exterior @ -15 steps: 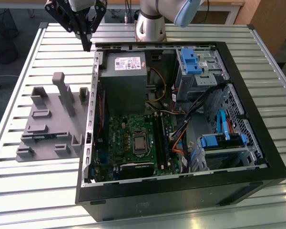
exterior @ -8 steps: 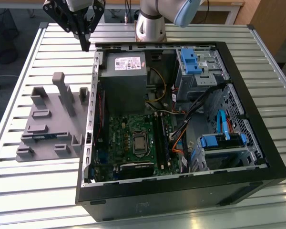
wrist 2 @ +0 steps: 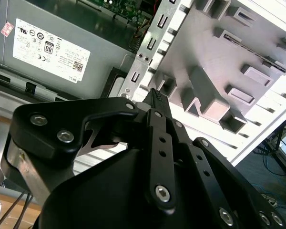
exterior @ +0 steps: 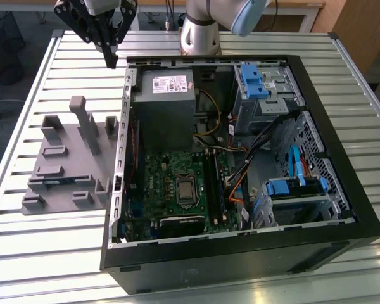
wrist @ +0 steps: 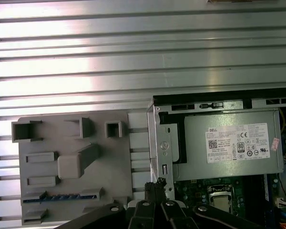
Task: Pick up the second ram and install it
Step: 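Reach for the second ram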
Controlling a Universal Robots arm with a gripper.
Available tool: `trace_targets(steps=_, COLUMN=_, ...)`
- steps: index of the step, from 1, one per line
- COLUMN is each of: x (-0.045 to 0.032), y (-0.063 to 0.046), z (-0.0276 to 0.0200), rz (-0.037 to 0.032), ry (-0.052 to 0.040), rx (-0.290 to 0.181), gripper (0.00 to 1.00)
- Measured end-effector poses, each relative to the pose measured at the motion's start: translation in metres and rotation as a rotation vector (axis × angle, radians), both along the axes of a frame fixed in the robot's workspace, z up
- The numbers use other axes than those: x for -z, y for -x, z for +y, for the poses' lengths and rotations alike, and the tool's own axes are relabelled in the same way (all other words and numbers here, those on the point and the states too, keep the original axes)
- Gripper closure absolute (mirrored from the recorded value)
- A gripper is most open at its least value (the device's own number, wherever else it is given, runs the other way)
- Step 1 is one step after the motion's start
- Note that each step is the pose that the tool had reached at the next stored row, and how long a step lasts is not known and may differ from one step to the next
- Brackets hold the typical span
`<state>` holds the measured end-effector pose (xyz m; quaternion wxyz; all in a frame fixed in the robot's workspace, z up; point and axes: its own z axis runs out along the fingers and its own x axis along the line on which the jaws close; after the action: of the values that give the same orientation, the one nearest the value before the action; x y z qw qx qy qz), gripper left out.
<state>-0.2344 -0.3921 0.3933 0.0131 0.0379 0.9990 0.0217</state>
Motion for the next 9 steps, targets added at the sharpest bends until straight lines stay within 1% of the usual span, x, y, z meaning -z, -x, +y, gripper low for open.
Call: trace_targets(steps=9, x=0.0000, y=0.0046, z=0.0000, rz=0.0000, ry=0.0000, rx=0.000, gripper=0.89)
